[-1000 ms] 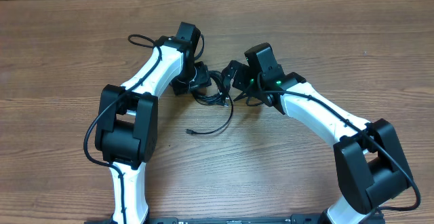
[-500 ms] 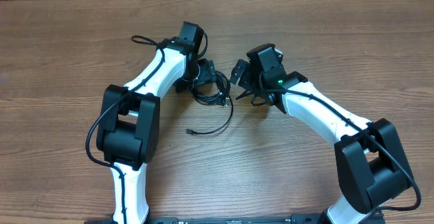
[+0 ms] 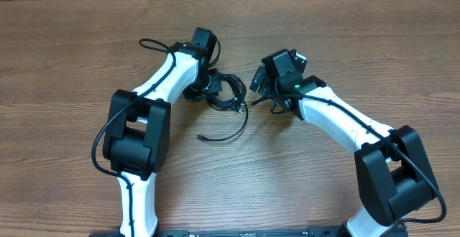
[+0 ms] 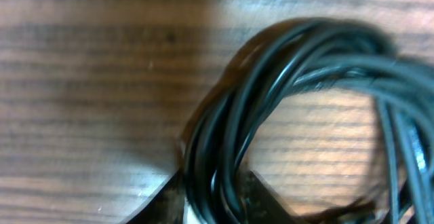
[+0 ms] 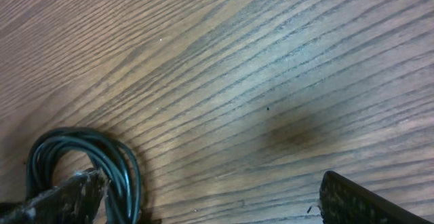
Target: Untangle cables
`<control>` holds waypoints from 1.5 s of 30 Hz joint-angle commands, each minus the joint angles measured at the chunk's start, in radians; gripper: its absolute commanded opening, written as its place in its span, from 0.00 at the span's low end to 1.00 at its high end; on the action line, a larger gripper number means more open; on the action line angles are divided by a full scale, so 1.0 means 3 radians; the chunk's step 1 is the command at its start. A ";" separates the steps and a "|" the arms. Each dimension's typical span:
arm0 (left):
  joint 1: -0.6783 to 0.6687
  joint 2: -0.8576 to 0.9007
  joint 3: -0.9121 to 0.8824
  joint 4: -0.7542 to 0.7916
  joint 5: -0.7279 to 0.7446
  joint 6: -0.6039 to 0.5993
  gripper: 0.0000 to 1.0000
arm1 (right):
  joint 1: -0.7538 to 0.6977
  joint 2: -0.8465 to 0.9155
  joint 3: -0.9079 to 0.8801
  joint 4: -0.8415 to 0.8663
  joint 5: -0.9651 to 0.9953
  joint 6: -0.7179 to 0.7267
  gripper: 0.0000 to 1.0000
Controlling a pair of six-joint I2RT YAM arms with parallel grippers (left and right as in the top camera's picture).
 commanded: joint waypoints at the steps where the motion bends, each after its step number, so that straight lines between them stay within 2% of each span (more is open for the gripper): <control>1: -0.0028 0.0058 -0.0067 -0.0187 -0.0003 0.0159 0.12 | -0.0011 0.0003 -0.0004 -0.0080 -0.0066 0.0009 1.00; 2: -0.0028 0.0058 -0.0067 -0.0248 -0.0003 0.0175 0.04 | -0.0011 0.0003 -0.0005 -0.0113 -0.0088 0.0010 1.00; 6: -0.0042 0.0058 -0.0118 -0.0287 0.0041 0.0359 0.04 | -0.0010 0.0003 -0.0004 -0.0111 -0.0416 0.0010 1.00; 10: -0.0081 0.0058 -0.0120 -0.0187 0.0412 0.0982 0.04 | -0.0010 0.0003 -0.0005 -0.0120 -0.0877 -0.0043 1.00; 13: -0.0111 0.0058 -0.0120 -0.0164 0.0680 0.1517 0.04 | -0.0010 0.0003 -0.0004 -0.0263 -0.1246 -0.0313 1.00; 17: -0.0131 0.0058 -0.0120 -0.0230 0.1161 0.2388 0.04 | -0.0010 0.0003 -0.0005 -0.0675 -0.1278 -0.0351 1.00; 20: -0.0131 0.0058 -0.0120 -0.0282 0.1362 0.2828 0.04 | -0.0010 0.0003 -0.0033 -0.0930 -0.1277 -0.0351 1.00; 23: -0.0131 0.0058 -0.0120 -0.0277 0.1386 0.2899 0.05 | -0.0010 0.0003 -0.0160 -0.0834 -0.1278 -0.0350 1.00; 25: -0.0131 0.0058 -0.0120 -0.0272 0.1386 0.2898 0.09 | -0.0010 0.0003 -0.0209 -0.0759 -0.1279 -0.0337 1.00; 30: -0.0131 0.0058 -0.0120 -0.0242 0.1380 0.2791 0.38 | -0.0010 0.0003 -0.0216 -0.0679 -0.1278 -0.0338 1.00; 33: -0.0131 0.0058 -0.0120 -0.0235 0.1373 0.2764 0.47 | -0.0010 0.0003 -0.0216 -0.0671 -0.1280 -0.0338 1.00; 34: -0.0131 0.0058 -0.0120 -0.0230 0.1375 0.2757 0.45 | -0.0010 0.0003 -0.0216 -0.0676 -0.1291 -0.0338 1.00; 35: -0.0131 0.0058 -0.0120 -0.0229 0.1375 0.2745 0.42 | -0.0010 0.0003 -0.0216 -0.0679 -0.1289 -0.0340 0.91; 37: -0.0131 0.0058 -0.0120 -0.0231 0.1375 0.2745 0.35 | -0.0010 0.0003 -0.0216 -0.0693 -0.1288 -0.0340 0.84; 38: -0.0131 0.0058 -0.0120 -0.0237 0.1376 0.2745 0.33 | -0.0010 0.0003 -0.0216 -0.0701 -0.1289 -0.0340 0.84; 43: -0.0131 0.0058 -0.0120 -0.0421 0.1377 0.2747 0.34 | -0.0008 0.0003 -0.0216 -0.0699 -0.1288 -0.0340 0.83; 44: -0.0131 0.0058 -0.0120 -0.0418 0.1376 0.2747 0.30 | -0.0004 0.0003 -0.0216 -0.0699 -0.1288 -0.0340 0.84; 45: -0.0131 0.0058 -0.0120 -0.0416 0.1373 0.2749 0.22 | -0.0004 0.0003 -0.0216 -0.0699 -0.1288 -0.0340 0.83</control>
